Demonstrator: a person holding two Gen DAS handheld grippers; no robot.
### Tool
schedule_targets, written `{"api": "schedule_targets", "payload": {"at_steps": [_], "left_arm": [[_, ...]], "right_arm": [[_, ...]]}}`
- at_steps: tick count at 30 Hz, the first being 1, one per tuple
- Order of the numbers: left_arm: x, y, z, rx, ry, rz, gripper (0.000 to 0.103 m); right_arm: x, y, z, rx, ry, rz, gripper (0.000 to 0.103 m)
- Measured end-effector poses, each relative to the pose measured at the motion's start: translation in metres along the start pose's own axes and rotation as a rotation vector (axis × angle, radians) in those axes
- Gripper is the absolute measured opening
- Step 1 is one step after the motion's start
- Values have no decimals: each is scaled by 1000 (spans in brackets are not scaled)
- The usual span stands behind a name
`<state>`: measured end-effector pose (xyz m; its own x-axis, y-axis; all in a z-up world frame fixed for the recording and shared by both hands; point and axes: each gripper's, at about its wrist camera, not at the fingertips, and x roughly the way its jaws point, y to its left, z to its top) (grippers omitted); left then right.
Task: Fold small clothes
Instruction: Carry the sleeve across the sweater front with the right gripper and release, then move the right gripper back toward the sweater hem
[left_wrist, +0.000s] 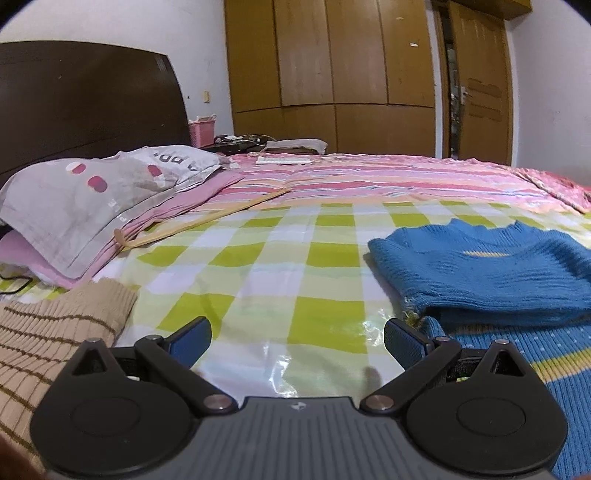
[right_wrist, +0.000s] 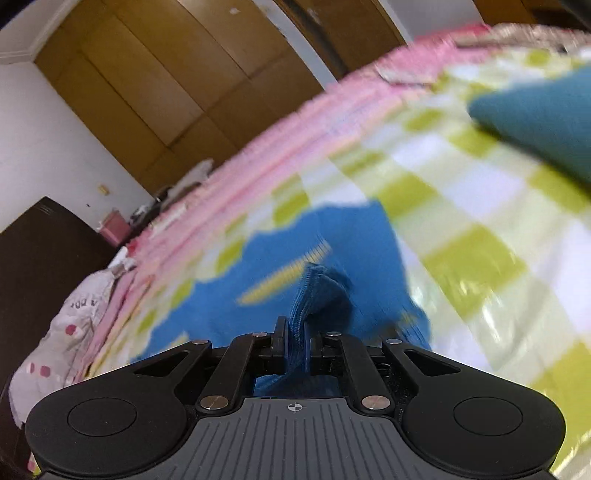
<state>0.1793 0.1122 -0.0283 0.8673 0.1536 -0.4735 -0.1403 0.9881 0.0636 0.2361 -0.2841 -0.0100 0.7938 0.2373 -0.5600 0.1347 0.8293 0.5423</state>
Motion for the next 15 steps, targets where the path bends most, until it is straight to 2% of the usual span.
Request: {"api": "schedule_targets", "payload": {"at_steps": [5,9,13,15], "left_arm": [[1,-6,-2,24,4,-5,103],[-2,-8,-3,35,-11,-6,103],[-7,-13,-2,57,-35,-8,103],[-13,-21,-2,96,-58,4,103]], "right_arm": [[-2,-10,1,19,28,-13,14],[-10,-11,4,-19,23,-47,23],[-28,-3,9,-97,-37,-122,24],[-33,0,13,-152,-70,-133,27]]}}
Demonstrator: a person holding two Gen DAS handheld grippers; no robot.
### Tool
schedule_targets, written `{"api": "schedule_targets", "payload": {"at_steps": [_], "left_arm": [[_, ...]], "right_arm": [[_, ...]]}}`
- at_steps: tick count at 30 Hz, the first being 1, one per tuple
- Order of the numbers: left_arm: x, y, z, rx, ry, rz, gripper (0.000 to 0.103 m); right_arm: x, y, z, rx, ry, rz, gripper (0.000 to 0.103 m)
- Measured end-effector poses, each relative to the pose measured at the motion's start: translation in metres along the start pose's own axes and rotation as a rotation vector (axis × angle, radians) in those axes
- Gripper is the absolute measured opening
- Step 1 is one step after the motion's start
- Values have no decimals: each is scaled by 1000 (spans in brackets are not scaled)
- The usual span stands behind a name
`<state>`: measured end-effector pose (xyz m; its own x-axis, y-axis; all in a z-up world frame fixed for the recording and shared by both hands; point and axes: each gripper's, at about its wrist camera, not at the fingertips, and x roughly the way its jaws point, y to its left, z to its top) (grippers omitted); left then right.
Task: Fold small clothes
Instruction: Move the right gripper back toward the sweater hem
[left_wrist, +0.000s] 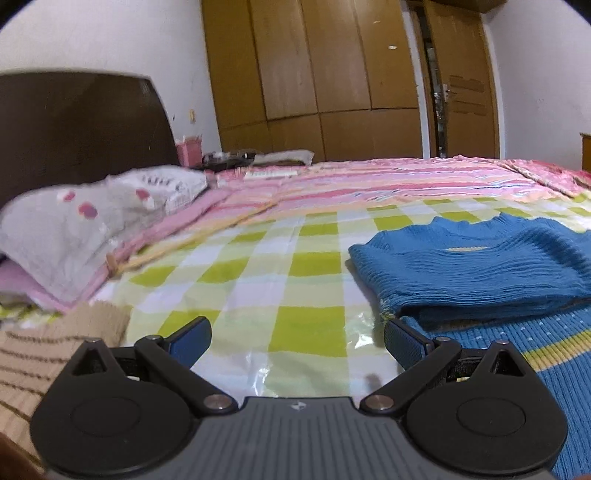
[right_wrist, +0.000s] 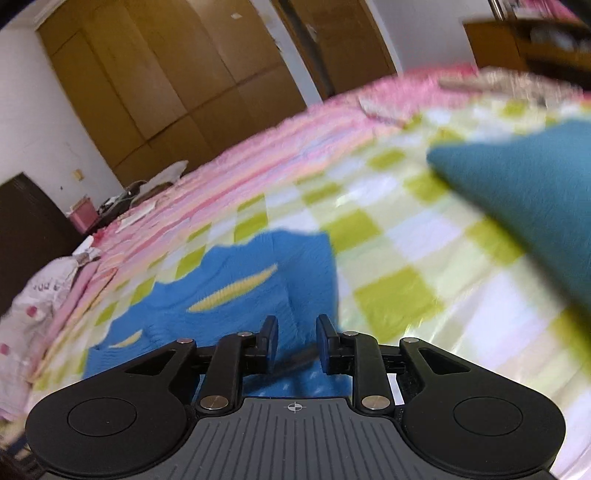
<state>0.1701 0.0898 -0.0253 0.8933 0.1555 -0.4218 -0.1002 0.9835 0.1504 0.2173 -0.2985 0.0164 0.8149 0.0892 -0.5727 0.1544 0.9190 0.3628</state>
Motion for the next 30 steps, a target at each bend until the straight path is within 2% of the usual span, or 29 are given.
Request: {"api": "schedule_targets", "payload": {"at_steps": [5,9,14,15,16,17,20,24,28,30], "left_arm": [[-15,-21,5,49,-24,-6,103],[-18,-36,9,76,-15,-34,103],[-17,-55,20,106,-26,-70,103],[-15,-58,23,107,-27,-75,103],[-12,-61,26,107,-25,-79,103],[-7,-65,30,108,-23,-82,103],[4,-72,42,105,-32,-91,103],[17,-77,54,77,-50,-82,103],[49,-87,47,120,74,-39,103],[57,-88,40,141,124,-37,103]], "right_arm": [[25,7,15,-81,10,44,31],[57,14,17,-171,92,47,32],[73,25,20,-276,140,70,32],[76,26,21,-284,151,76,28],[78,28,22,-294,162,77,17],[79,28,22,-304,167,74,12],[76,30,28,-299,166,89,8],[62,27,45,-252,79,111,8],[79,26,39,-290,108,39,9],[87,25,32,-308,132,6,13]]}}
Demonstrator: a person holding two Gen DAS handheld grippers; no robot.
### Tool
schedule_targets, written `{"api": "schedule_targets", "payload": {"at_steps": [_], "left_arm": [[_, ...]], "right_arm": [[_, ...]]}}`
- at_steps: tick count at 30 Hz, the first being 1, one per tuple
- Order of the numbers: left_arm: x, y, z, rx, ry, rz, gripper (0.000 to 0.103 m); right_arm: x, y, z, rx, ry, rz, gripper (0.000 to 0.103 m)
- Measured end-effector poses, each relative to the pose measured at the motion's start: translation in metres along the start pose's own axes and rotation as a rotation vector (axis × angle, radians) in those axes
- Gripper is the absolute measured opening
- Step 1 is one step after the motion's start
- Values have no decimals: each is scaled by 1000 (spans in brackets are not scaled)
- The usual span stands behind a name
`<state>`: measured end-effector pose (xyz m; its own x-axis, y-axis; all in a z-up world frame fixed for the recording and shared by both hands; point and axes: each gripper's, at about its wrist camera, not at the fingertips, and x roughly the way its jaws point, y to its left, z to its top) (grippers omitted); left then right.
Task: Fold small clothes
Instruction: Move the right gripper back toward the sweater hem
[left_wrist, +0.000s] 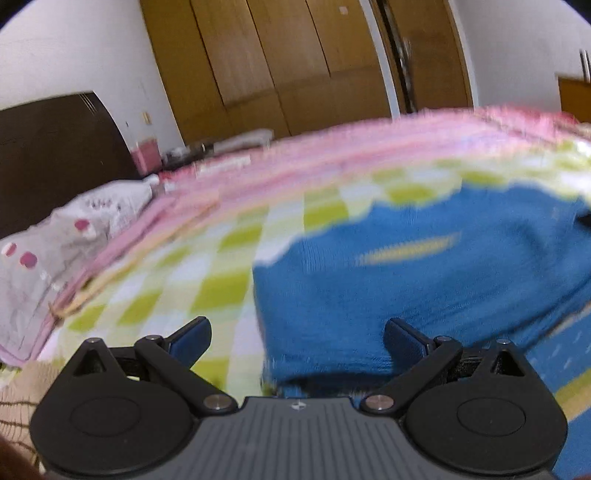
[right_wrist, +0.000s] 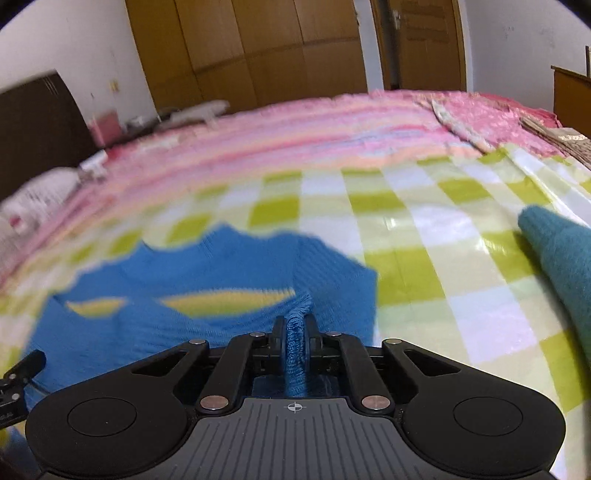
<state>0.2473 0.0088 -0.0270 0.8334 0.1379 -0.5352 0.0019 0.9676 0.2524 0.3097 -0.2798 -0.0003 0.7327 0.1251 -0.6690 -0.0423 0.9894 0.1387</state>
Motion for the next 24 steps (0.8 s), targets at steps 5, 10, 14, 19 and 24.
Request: {"api": "schedule_targets", "payload": {"at_steps": [5,10,14,19,24], "left_arm": [[-14,7,2,-7,-27,14,103],[-22,11,16,-77,-63,-7,103],[-12,0,18,-39,-42,-4,103],[3,2,5,-29,33,-5,103],[-6,6,12,-72,9,-15,103]], "right_arm": [[-22,6,1,-44,-68,-52,18],[-51,24,1,-83,-156,41,18],[-34,42,-4,-116,-104,94,17],[-2,24,-11,-77,-20,22,14],[-19,26,-6,-57,-63,40,18]]}}
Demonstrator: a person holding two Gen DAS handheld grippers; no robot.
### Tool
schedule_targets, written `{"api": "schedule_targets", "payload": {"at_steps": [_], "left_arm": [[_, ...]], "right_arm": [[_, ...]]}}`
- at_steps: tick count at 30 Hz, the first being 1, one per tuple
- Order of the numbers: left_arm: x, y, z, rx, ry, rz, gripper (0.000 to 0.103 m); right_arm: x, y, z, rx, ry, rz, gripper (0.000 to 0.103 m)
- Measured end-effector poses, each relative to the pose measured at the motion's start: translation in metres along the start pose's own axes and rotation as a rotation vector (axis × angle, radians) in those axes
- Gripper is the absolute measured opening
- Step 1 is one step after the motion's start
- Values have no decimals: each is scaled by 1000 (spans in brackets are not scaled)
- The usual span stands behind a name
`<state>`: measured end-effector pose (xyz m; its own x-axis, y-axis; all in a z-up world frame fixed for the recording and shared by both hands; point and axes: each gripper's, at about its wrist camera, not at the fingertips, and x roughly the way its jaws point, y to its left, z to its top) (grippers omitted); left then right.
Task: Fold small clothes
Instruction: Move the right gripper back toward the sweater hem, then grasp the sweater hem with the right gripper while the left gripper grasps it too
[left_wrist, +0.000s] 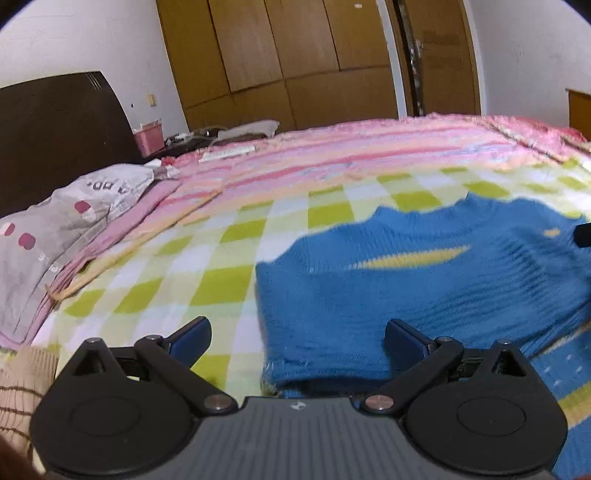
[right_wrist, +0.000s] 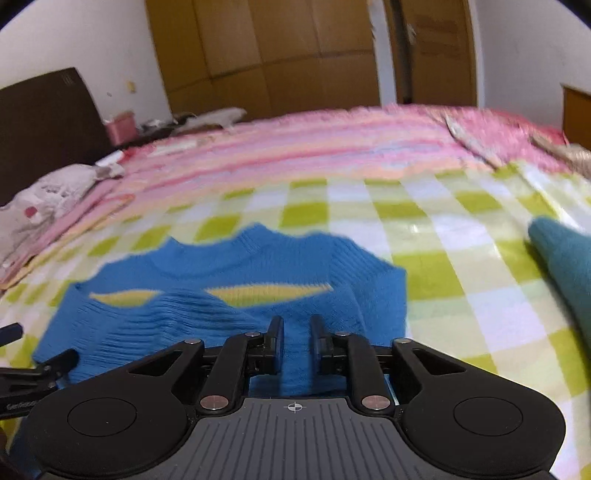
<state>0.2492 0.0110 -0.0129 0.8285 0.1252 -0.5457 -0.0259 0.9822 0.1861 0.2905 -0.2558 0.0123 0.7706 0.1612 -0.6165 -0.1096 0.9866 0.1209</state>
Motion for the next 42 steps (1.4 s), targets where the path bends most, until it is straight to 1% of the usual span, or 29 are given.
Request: {"api": "schedule_targets", "payload": {"at_steps": [3,5,6,7,9,11,14,18,19,25,31,34,37,42], "left_arm": [[-3,-7,6,9,-21,-5,103],[1,-14,5,35,-6,-4,103],[4,-16,4,48,10,-2,103],[8,-18,1,61,37,1,103],[8,-15,-2,45,44,-5,103],[3,-9,-2,26,48,-5,103],[-9,-2,-4,16,45,-4,103],[-33,10,-19,-1,50,-18,103],[-38,12,-23,-2,57,-23,103],[-79,22,-54,1,77,-31,103],[-111,27,-86,22,122,-86,103],[-120,27,-97,27,144,-98,103],[-128,29,-107,10,171,-112,103],[-136,37,-111,-13,184,-111,103]], "right_arm": [[-6,19,1,-29,-31,80,18],[-2,33,-1,-72,-20,125,17],[3,38,-1,-89,-1,116,17],[13,41,-4,-109,37,89,17],[28,42,-9,-110,102,54,16],[22,40,-9,-91,85,61,16],[4,33,-8,-60,59,79,17],[-32,18,-21,-47,40,67,19],[-42,12,-27,-39,43,58,21],[-94,-15,-66,6,62,2,21],[-142,-40,-106,52,96,-58,22],[-159,-48,-125,98,135,-48,24],[-173,-55,-140,132,154,-57,26],[-190,-66,-150,250,172,15,27]]}}
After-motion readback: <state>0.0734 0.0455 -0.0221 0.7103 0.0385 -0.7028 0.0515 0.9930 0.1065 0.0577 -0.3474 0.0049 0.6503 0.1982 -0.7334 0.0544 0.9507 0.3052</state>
